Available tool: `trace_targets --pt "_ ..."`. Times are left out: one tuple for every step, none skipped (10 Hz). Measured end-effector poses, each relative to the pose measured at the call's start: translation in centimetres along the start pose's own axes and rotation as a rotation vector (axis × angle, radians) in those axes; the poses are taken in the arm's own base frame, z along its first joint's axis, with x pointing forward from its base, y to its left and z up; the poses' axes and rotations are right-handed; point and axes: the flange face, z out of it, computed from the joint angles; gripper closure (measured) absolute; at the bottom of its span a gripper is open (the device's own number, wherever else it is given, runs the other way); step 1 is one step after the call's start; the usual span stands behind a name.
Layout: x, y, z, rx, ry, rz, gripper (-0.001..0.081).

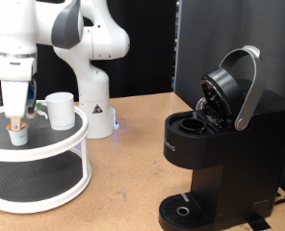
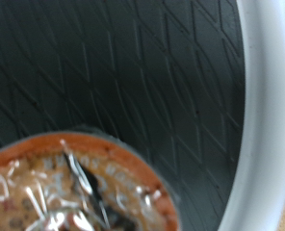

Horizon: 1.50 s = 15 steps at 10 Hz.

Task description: Make a cup of coffee with the keurig machine

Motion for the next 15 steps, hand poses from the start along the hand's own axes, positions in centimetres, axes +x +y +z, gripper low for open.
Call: trace_targets --pt "0.1 -0.2 0.4 0.003 -0.001 -0.008 -0.0002" --pt "0.2 -0.4 0.8 0.006 0.003 -0.016 -0.0002" --pt "0.2 -0.7 1.0 0.009 0.004 -0.024 -0.0002" --pt "0.2 -0.9 1.3 0.013 0.006 -0.032 -0.0002" --pt "0.1 -1.1 1.5 0.015 0.008 -0.036 -0.0002" --pt "0.1 -1.3 1.7 0.017 0.01 -0.036 -0.0002" --pt "0.1 -1.4 1.9 0.015 0.014 -0.035 -0.0002" --pt "0.1 -1.6 2.1 0.014 0.017 -0.036 -0.0002" --pt "0.1 -1.7 2.2 0.013 0.019 -0.037 -0.0002" --pt "0.1 -1.8 2.3 0.013 0.02 -0.037 -0.0002" --pt "0.2 -1.9 2.3 0.013 0.021 -0.038 -0.0002" --pt "0.2 -1.9 2.4 0.013 0.021 -0.036 -0.0002" --pt "0.2 -1.9 2.4 0.013 0.021 -0.035 0.012" --pt "0.2 -1.9 2.4 0.013 0.021 -0.034 0.0271" --pt "0.2 -1.9 2.4 0.013 0.021 -0.033 0.0271"
